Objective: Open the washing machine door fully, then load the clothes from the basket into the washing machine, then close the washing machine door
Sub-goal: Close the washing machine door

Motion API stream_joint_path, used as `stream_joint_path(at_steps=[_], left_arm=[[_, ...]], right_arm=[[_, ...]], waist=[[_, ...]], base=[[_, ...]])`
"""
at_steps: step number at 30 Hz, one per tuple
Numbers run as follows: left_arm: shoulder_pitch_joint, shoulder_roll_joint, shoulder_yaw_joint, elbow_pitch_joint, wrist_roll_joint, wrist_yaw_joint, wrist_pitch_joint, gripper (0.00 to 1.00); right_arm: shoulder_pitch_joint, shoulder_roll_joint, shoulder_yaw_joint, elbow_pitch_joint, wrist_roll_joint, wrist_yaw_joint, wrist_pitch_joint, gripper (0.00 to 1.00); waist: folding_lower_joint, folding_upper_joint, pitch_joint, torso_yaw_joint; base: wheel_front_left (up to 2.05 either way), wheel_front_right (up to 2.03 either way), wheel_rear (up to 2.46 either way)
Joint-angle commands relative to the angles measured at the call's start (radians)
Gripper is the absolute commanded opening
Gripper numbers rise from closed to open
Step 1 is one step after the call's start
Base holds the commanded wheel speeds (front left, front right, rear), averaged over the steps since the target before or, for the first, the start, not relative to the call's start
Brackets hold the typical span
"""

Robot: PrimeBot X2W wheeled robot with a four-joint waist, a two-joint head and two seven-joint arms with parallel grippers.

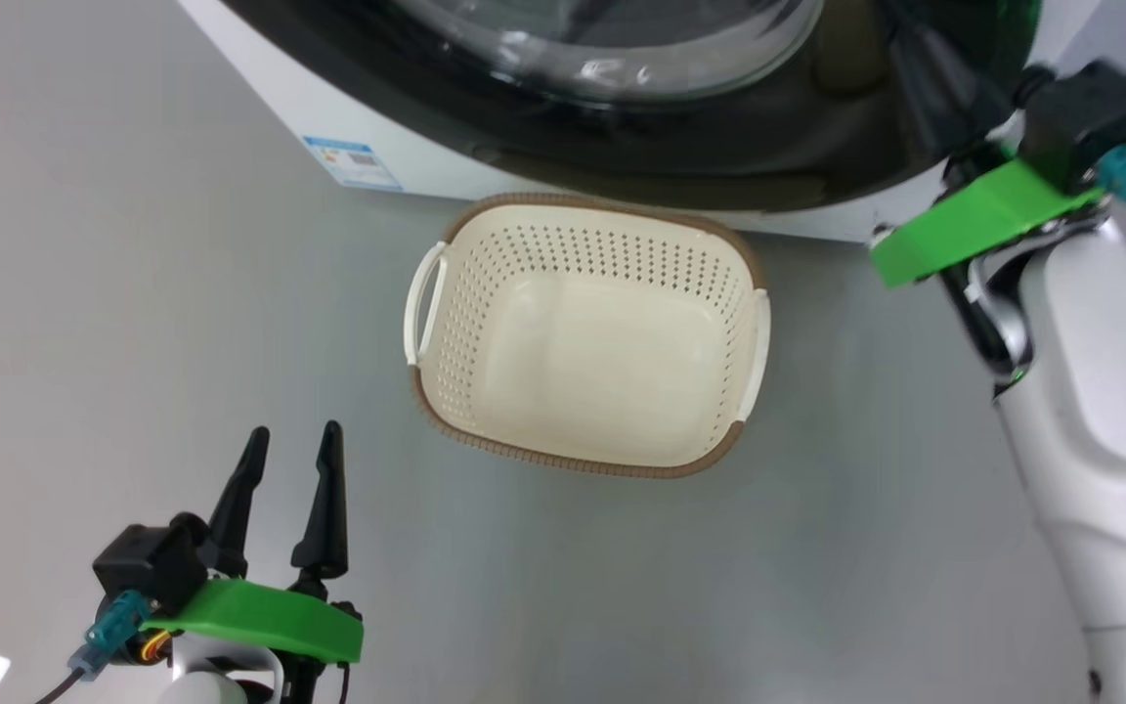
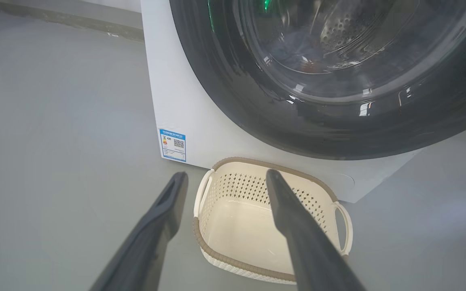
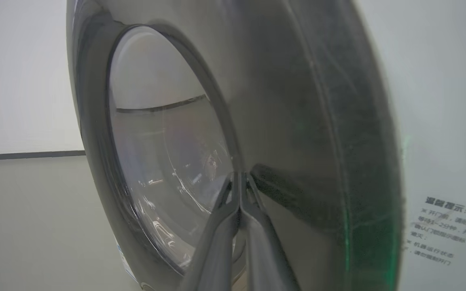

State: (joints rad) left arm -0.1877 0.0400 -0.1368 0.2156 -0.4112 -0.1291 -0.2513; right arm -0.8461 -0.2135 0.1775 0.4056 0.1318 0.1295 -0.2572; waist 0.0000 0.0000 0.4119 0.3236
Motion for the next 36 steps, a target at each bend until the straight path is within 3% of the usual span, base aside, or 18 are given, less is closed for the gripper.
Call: stream_joint_path(at_steps=[1,11,16,22,31,33,34,35,36], left_arm=[[-0.014,0.025,0.032,-0.025,-0.011,-0.002,-0.010,1.00],[-0.036,0.024,-0.009,-0.033,-0.030,-0.002,-0.010,1.00],[-0.044,0.023,-0.021,-0.041,-0.032,-0.002,-0.010,1.00],[-0.046,0.022,-0.014,-0.043,-0.027,-0.002,-0.010,1.00],[-0.031,0.021,0.024,-0.051,-0.009,-0.002,-0.010,1.00],[-0.022,0.021,0.036,-0.051,0.000,-0.002,-0.010,1.00],[-0.016,0.021,0.044,-0.050,0.006,-0.002,-0.010,1.00],[-0.010,0.021,0.052,-0.050,0.012,-0.002,-0.010,1.00],[-0.004,0.021,0.062,-0.052,0.018,-0.002,-0.010,1.00]], right_arm=[[-0.025,0.007,0.003,-0.021,-0.007,0.001,-0.005,0.00],[-0.125,-0.071,-0.004,0.055,-0.053,0.001,-0.005,0.00],[-0.179,-0.100,-0.072,0.126,-0.091,0.001,-0.005,0.00],[-0.173,-0.084,-0.114,0.154,-0.121,0.001,-0.005,0.00],[-0.057,-0.047,-0.059,0.071,-0.087,0.001,-0.005,0.00],[-0.007,-0.041,-0.051,0.029,-0.068,0.001,-0.005,0.29],[0.022,-0.038,-0.043,0.006,-0.060,0.001,-0.005,0.49],[0.051,-0.036,-0.038,-0.018,-0.053,0.001,-0.005,0.82],[0.082,-0.031,-0.037,-0.042,-0.043,0.001,-0.005,1.00]], waist=[[0.0000,0.0000,0.020,0.016],[0.0000,0.0000,0.045,0.050],[0.0000,0.0000,0.046,0.059],[0.0000,0.0000,0.029,0.056],[0.0000,0.0000,-0.032,0.013],[0.0000,0.0000,-0.056,-0.002],[0.0000,0.0000,-0.069,-0.011],[0.0000,0.0000,-0.084,-0.020],[0.0000,0.0000,-0.098,-0.031]], base=[[0.00,0.00,0.00],[0.00,0.00,0.00],[0.00,0.00,0.00],[0.00,0.00,0.00],[0.00,0.00,0.00],[0.00,0.00,0.00],[0.00,0.00,0.00],[0.00,0.00,0.00],[0.00,0.00,0.00]])
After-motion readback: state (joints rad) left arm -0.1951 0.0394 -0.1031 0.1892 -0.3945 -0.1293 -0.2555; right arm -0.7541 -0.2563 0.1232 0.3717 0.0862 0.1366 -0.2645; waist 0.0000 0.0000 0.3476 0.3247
